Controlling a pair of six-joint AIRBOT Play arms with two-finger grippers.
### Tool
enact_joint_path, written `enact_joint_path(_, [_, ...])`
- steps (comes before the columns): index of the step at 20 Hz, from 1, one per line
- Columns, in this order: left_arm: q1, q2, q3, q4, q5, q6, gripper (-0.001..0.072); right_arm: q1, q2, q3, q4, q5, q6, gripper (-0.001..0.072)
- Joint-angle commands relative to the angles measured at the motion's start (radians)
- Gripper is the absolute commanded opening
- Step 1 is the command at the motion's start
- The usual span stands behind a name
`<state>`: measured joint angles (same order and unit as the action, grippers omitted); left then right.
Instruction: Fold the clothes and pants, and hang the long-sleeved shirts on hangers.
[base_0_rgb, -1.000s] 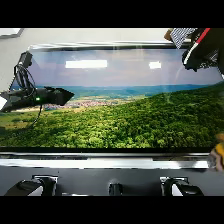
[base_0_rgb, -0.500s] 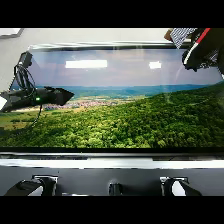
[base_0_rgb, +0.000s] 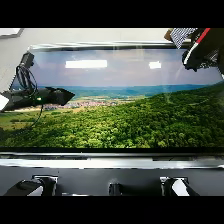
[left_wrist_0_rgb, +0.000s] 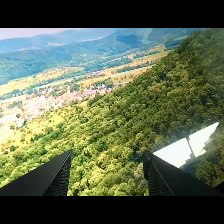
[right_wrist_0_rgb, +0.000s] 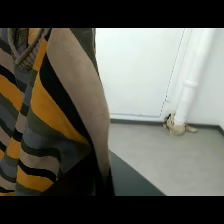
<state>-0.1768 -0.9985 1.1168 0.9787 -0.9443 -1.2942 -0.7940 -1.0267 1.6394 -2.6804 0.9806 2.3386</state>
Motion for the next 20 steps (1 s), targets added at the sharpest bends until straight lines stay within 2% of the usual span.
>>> enact_joint_path(1, [0.001,-0.016,0.0,0.0,-0.001,0.0,0.0509,-0.084,-0.027,0.001,0.188,-0.008,0.018,0.0025])
enact_joint_path(8, [0.0,-0.022,0.0,-0.004,-0.001,0.0,0.0509,-0.1,-0.016,0.001,0.301,0.002,-0.032,0.0026])
enact_joint_path(11, [-0.012,-0.022,0.0,-0.004,-0.001,0.0,0.0509,-0.1,0.01,0.009,0.285,-0.072,-0.031,0.0026])
enact_joint_path(20, [-0.022,-0.021,0.0,-0.004,-0.002,-0.001,0.0509,-0.101,0.011,0.071,0.191,-0.1,-0.012,0.0025])
